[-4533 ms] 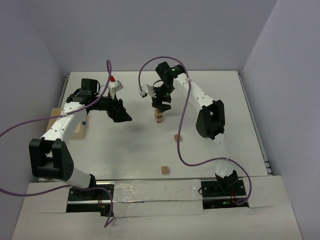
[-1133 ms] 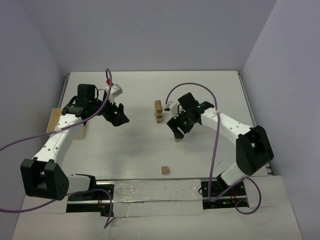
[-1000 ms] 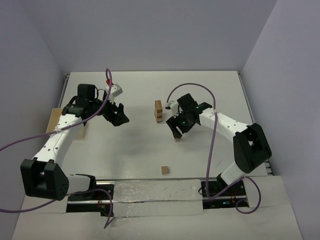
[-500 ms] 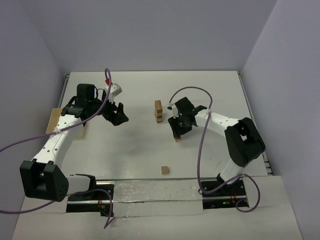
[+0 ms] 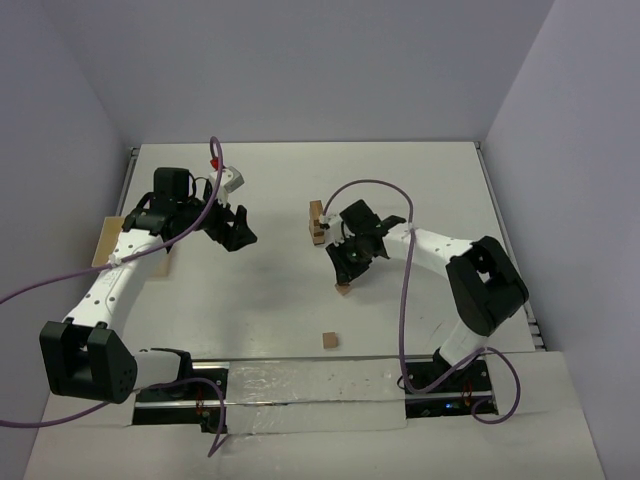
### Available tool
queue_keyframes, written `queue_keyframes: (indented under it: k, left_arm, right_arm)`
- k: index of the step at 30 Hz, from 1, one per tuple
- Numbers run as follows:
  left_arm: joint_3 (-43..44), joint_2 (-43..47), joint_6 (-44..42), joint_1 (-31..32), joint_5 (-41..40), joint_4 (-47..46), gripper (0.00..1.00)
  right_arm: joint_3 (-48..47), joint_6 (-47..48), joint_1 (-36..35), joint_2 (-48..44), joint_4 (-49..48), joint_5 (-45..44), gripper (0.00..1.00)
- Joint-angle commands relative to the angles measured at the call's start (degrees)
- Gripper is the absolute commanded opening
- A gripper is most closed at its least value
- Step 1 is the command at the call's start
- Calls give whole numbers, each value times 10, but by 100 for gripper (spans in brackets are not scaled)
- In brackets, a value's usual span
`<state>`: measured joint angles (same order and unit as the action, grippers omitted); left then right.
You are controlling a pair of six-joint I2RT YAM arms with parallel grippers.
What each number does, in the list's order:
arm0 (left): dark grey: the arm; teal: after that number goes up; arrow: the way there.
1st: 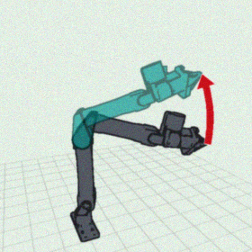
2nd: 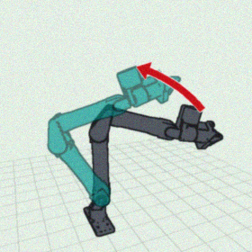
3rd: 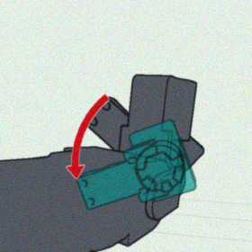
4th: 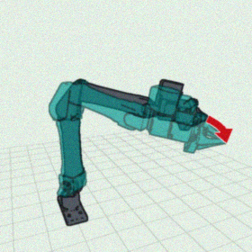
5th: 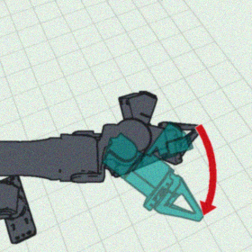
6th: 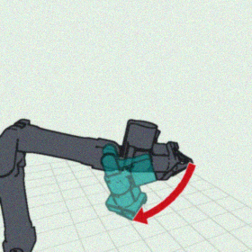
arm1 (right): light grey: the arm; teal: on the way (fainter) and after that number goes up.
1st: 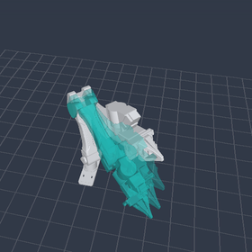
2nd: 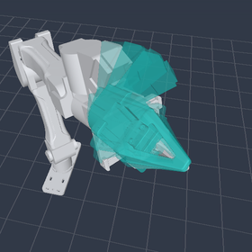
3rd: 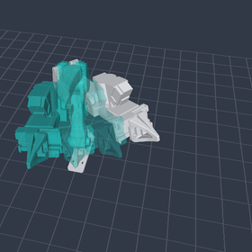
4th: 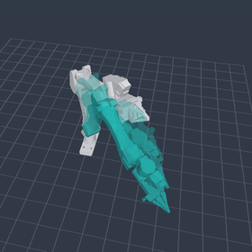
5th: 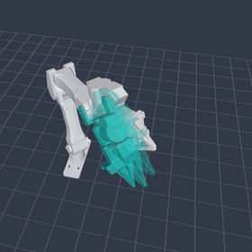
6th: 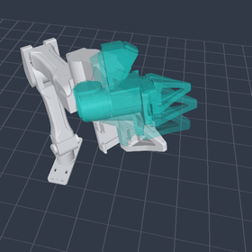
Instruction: Build the wood block tower
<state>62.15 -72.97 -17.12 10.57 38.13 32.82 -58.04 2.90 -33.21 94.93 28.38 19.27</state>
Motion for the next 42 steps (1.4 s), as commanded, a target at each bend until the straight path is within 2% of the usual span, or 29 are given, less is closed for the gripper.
queue_keyframes:
  k: [1,7,14,22,42]
  left_arm:
    - [15,17,1,3,4,-7,99]
    - [17,23,-5,4,0,1,99]
    - [13,31,-10,4,-3,4,99]
    - [18,32,-11,4,-1,9,99]
    - [18,34,-15,4,-5,11,99]
  right_arm:
    - [6,66,-48,-10,31,20,32]
    - [-27,109,-60,22,58,30,33]
    - [-16,152,-77,20,76,69,38]
    - [-31,191,-94,44,103,118,39]
    - [-31,188,-134,47,106,142,42]
